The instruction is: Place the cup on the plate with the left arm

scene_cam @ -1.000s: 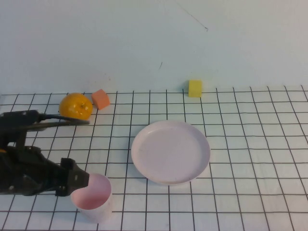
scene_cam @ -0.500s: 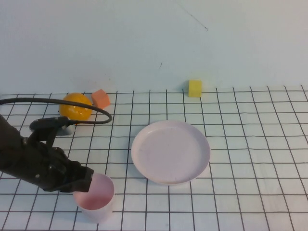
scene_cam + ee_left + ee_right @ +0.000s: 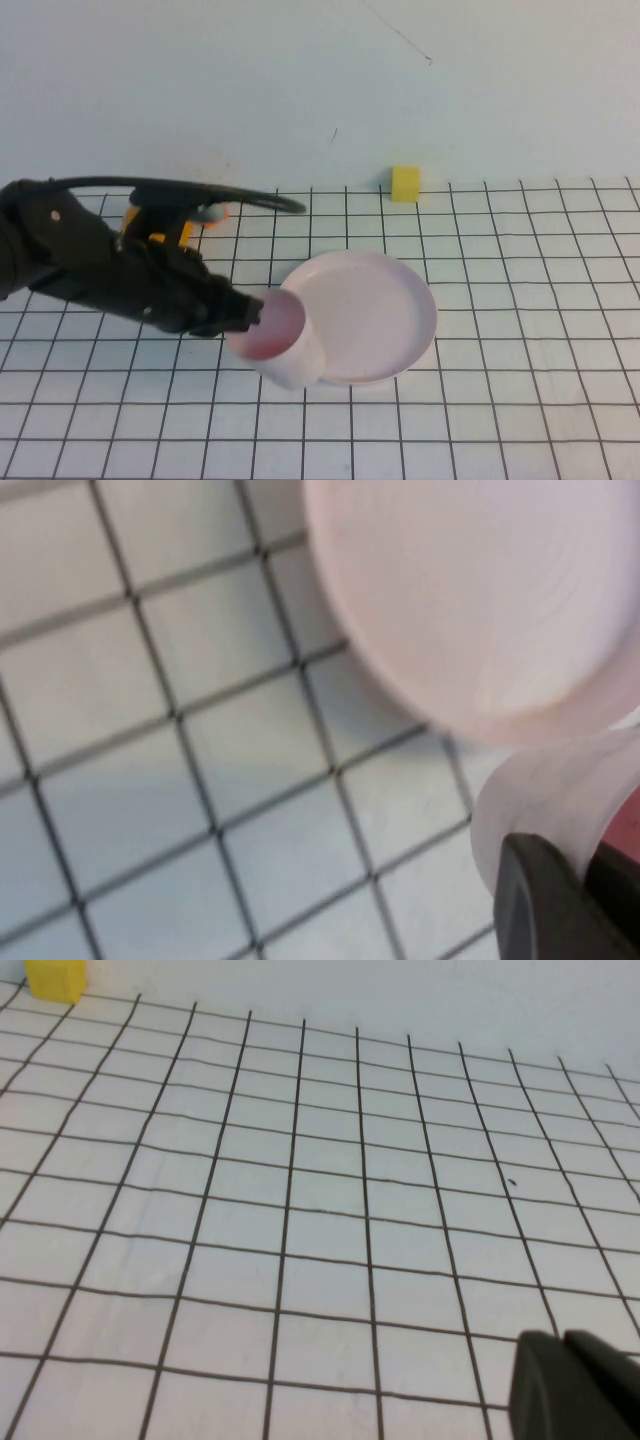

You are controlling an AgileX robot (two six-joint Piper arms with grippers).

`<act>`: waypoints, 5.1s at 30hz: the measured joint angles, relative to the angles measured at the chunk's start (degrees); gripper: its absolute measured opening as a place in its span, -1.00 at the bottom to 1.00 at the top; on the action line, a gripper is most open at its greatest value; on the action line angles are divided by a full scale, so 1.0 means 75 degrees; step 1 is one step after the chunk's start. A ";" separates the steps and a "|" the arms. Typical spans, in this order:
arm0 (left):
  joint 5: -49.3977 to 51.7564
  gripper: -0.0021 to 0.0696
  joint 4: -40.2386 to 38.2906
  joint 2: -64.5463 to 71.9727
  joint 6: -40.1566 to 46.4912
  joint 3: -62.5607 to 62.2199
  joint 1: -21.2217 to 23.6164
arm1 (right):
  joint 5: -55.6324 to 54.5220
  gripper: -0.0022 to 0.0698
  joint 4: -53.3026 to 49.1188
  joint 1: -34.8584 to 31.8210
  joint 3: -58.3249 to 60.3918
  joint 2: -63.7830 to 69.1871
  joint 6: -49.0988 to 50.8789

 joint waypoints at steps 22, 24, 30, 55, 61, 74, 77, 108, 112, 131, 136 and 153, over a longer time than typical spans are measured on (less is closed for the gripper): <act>0.1626 -0.91 0.2797 0.3653 -0.2795 -0.5180 -0.1211 | 0.0000 -0.95 0.0000 0.0000 0.0000 0.0000 0.0000; 0.1695 -0.91 0.2824 0.3668 -0.2795 -0.5180 -0.1211 | 0.0000 -0.95 0.0000 0.0000 0.0000 0.0000 0.0000; 0.1782 -0.91 0.2827 0.3668 -0.2633 -0.5193 -0.1211 | 0.0000 -0.95 0.0000 0.0000 0.0000 0.0000 0.0000; 0.1709 -0.70 0.5229 0.2046 -0.1922 -0.6152 -0.1217 | 0.0000 -0.95 0.0000 0.0000 0.0000 0.0000 0.0000; 0.1445 -0.92 0.5709 0.0237 -0.2398 -0.6237 -0.1217 | 0.0000 -0.95 0.0000 0.0000 0.0000 0.0000 0.0000; 0.0935 -0.94 0.6043 -0.3217 -0.3359 -0.4504 -0.1217 | 0.0000 -0.95 0.0000 0.0000 0.0000 0.0000 0.0000; 0.1283 -0.94 0.5671 -0.3806 -0.3540 -0.4261 -0.1217 | 0.0000 -0.95 0.0000 0.0000 0.0000 0.0000 0.0000; -0.0455 -0.94 0.3743 -0.8167 -0.3890 -0.0027 0.1459 | 0.0000 -0.95 0.0000 0.0000 0.0000 0.0000 0.0000; -0.1504 -0.94 0.3097 -0.9280 -0.3890 0.2051 0.2148 | 0.0000 -0.95 0.0000 0.0000 0.0000 0.0000 0.0000; -0.3932 -0.94 0.3575 -1.1885 -0.3556 0.7564 0.1693 | 0.0000 -0.95 0.0000 0.0000 0.0000 0.0000 0.0000; -0.2736 -0.94 0.3623 -1.1885 -0.3551 0.7596 0.1646 | 0.0000 -0.95 0.0000 0.0000 0.0000 0.0000 0.0000; -0.2326 -0.94 0.3668 -1.1885 -0.3518 0.7572 0.1878 | 0.0000 -0.95 0.0000 0.0000 0.0000 0.0000 0.0000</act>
